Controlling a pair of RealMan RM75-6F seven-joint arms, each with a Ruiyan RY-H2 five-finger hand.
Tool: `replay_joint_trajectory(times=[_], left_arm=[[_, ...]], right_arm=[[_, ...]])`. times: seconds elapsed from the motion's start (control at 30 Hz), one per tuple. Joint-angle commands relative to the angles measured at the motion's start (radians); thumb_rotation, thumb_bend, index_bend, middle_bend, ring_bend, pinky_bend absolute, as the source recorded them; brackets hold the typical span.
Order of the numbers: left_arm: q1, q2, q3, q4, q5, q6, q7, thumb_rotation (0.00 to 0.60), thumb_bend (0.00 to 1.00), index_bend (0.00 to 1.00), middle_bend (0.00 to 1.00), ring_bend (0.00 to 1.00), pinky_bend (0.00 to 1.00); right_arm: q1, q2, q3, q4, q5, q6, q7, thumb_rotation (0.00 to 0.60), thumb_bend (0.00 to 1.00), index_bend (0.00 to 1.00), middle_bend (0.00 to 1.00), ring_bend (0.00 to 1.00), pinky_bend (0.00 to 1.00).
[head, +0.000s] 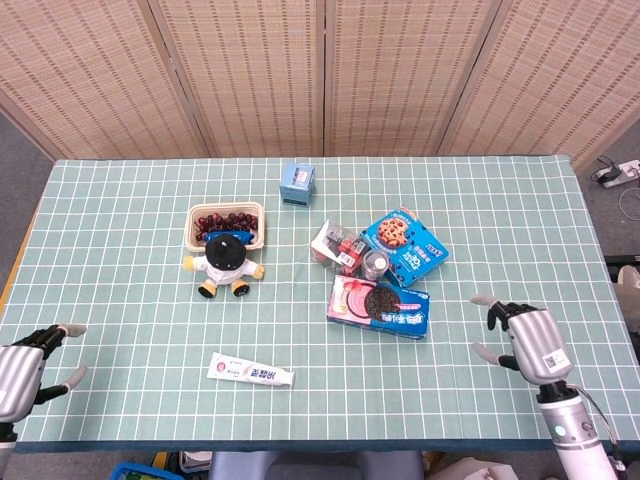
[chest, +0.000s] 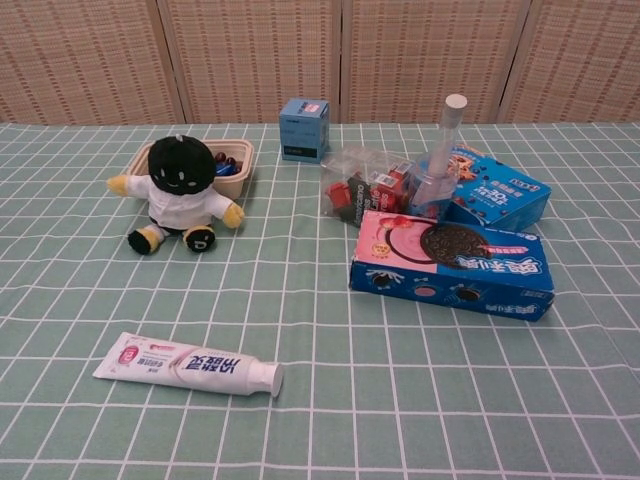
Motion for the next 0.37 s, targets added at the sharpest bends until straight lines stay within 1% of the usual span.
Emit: replay_joint_trajectory(times=[0.03, 0.23, 0.37], left_arm=[[-0.002, -0.006, -0.005, 0.004, -0.006, -0.001, 0.0, 0.6, 0.24, 0.42, 0.4, 0.44, 0.59], [-0.004, -0.023, -0.016, 0.022, -0.012, 0.011, -0.007, 0.6, 0.24, 0.43, 0.4, 0.44, 0.59], [-0.007, -0.034, -0.02, 0.034, -0.019, 0.005, -0.005, 0.6, 0.24, 0.43, 0.4, 0.44, 0.59]], right_arm=[[-0.047, 0.008, -0.013, 0.02, 0.001, 0.046, -0.005, 0.6, 0.05, 0.3, 0.43, 0.37, 0.36], [-0.105, -0.001, -0.012, 0.089, -0.008, 0.111, 0.04, 0.6, 0.07, 0.3, 0.41, 0.35, 0.33], [-0.124, -0.007, -0.004, 0.129, -0.004, 0.121, 0.094, 0.6, 0.08, 0.3, 0.41, 0.35, 0.33]])
